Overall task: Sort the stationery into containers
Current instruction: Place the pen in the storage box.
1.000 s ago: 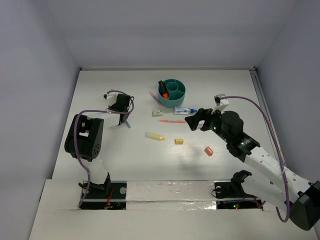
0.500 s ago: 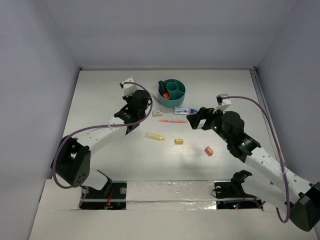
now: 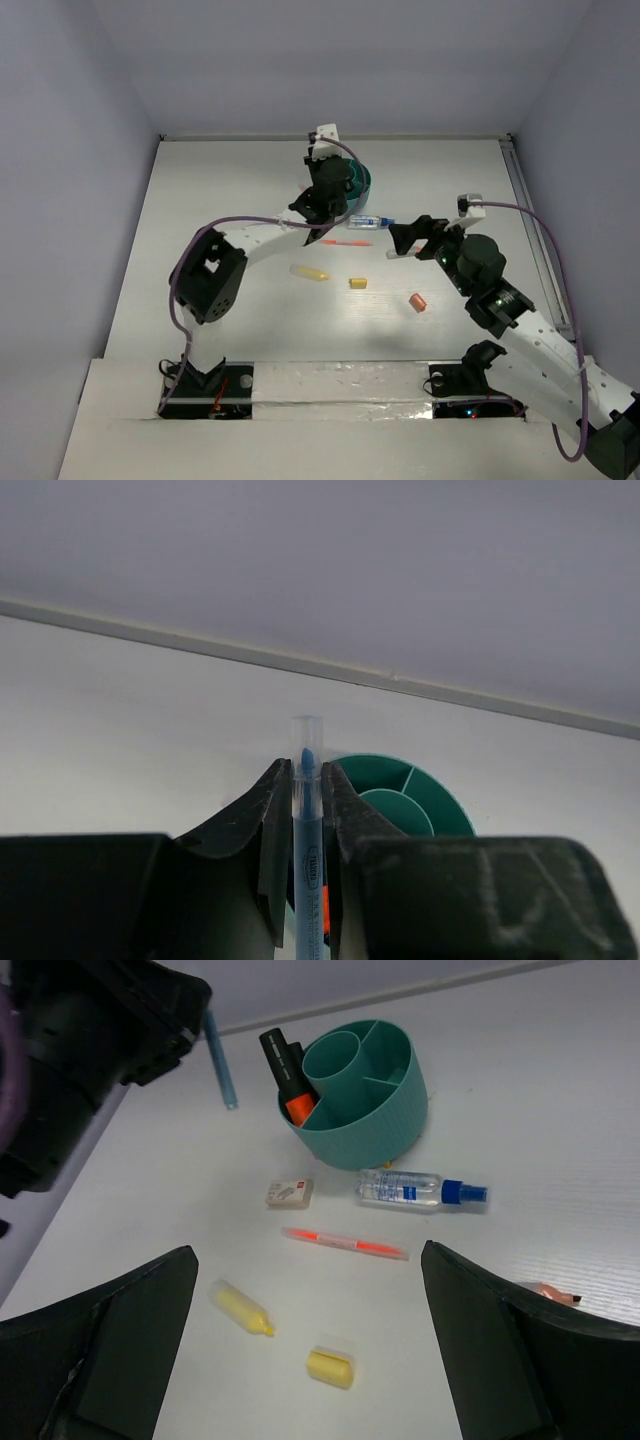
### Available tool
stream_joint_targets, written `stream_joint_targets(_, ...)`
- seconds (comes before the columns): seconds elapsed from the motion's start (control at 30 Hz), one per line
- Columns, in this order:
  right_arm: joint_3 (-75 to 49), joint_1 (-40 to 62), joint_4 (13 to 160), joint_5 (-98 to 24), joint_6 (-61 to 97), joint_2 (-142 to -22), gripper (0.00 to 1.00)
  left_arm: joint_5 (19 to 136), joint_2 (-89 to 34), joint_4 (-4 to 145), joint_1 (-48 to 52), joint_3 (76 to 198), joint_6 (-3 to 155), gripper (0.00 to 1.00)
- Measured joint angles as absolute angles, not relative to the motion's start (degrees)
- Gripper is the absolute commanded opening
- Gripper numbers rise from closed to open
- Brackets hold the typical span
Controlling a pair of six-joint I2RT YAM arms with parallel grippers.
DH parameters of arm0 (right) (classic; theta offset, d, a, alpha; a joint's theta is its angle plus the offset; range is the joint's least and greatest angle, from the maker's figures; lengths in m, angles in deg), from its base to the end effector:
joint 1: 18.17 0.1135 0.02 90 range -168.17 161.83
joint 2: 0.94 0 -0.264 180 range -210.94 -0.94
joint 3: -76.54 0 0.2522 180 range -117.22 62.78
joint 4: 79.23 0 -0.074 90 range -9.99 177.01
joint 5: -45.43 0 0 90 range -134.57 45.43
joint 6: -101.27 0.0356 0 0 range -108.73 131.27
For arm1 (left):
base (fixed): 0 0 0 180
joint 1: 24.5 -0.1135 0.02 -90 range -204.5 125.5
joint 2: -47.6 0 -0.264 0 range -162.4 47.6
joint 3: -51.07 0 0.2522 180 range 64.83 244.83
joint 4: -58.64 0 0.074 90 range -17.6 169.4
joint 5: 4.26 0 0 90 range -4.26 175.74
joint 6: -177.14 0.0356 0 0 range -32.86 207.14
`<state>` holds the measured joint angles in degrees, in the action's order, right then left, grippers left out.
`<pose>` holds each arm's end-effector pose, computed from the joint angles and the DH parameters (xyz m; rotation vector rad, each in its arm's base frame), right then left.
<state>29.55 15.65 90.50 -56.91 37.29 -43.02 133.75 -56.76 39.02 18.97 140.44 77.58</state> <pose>0.1568 0.0959 0.3018 0.0510 1.6979 0.6094 0.3278 -0.2743 0.3119 -0.2327 1.4999 -0.1169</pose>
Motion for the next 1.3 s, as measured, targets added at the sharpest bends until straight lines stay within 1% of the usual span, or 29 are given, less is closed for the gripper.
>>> stream_joint_targets(0.13,30.0,15.7,90.5,-58.0,37.7,-42.2,1.0,133.7,-63.4,35.1,20.1,144.2,82.8,0.0)
stream_joint_targets(0.43,30.0,15.7,90.7,-58.1,38.1,-43.7,1.0,132.3,-69.0,26.0,21.6,148.6,90.6,0.0)
stream_joint_targets(0.83,30.9,15.7,91.4,-59.4,38.1,-42.2,1.0,130.6,-76.5,19.8,21.6,150.2,94.3,0.0)
stream_joint_targets(1.17,30.9,15.7,91.7,-60.1,38.1,-42.7,1.0,129.7,-78.2,18.3,21.6,150.8,94.1,0.0)
stream_joint_targets(1.2,30.9,15.7,91.7,-60.1,38.1,-42.8,1.0,129.7,-78.2,18.2,21.6,150.8,93.8,0.01)
stream_joint_targets(1.27,30.9,15.7,91.7,-60.1,38.1,-43.2,1.0,129.8,-78.2,18.2,21.6,150.8,93.2,0.07)
stream_joint_targets(1.3,30.9,15.7,91.7,-60.1,38.1,-43.4,1.0,129.8,-78.2,18.1,21.6,150.8,92.9,0.12)
